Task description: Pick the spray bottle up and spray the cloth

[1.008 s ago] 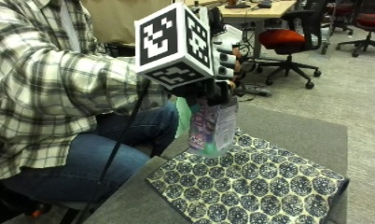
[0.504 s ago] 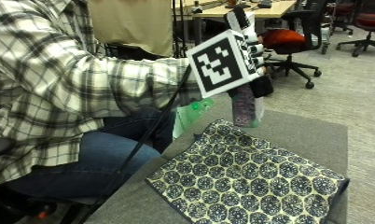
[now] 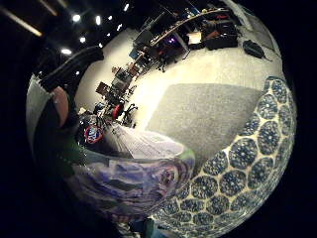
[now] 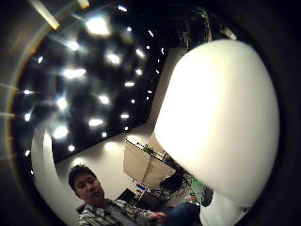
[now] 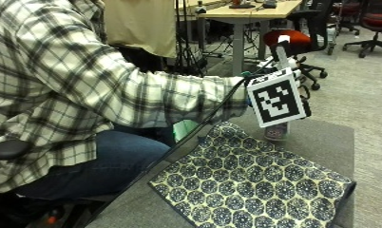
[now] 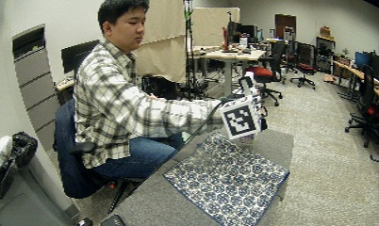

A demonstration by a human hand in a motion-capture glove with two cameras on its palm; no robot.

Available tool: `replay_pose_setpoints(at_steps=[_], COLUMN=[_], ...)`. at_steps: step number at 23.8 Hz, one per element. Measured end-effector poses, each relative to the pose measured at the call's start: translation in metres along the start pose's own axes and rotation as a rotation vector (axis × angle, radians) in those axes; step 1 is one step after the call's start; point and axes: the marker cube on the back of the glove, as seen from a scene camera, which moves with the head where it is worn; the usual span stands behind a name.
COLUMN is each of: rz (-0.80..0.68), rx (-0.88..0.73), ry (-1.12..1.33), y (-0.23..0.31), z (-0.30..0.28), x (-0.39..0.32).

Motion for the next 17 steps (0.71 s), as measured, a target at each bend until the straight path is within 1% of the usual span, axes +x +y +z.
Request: replay_pose_setpoints(at_steps=[5,17], rz=[0.004,-0.010], rx=[-0.043,-0.077], ry=[-0.007,0.092], y=[-0.001,-0.008], z=[0.023,0.038], x=[0.017,0.028])
